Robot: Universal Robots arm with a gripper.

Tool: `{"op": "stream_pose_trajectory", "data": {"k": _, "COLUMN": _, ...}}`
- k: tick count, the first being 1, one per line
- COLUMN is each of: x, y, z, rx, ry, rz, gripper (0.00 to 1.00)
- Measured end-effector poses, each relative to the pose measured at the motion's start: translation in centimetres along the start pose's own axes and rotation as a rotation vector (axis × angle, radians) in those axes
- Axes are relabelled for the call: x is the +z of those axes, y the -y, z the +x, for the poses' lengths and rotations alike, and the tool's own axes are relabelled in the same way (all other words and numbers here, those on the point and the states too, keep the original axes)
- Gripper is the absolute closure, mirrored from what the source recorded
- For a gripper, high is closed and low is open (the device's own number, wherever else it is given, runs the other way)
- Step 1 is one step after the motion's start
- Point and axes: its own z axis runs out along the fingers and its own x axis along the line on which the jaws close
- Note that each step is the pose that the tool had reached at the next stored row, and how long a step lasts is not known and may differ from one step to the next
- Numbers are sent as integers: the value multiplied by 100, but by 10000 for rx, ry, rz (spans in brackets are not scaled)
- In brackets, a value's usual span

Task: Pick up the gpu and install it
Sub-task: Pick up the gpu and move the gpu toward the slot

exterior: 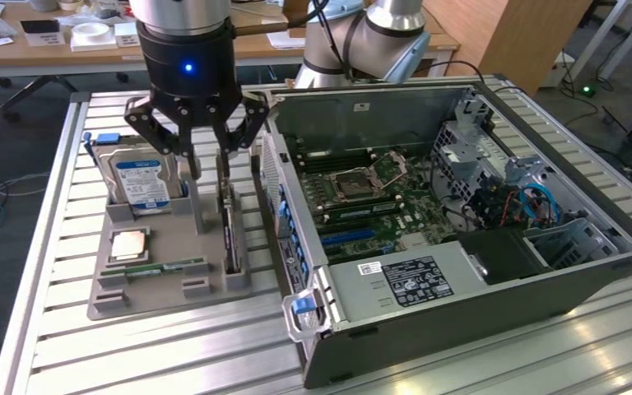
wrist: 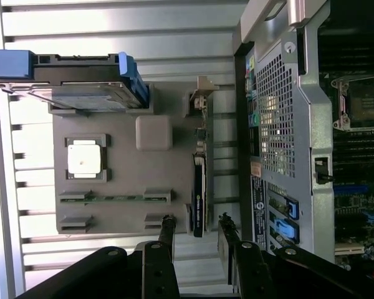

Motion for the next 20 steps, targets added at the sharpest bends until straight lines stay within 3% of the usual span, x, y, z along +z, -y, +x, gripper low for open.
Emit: {"op": "stream_pose_trajectory", "data": {"k": 20, "x": 94, "y": 4, "z": 2, "rx": 1, "ry": 0, "rz": 0, "gripper": 58}}
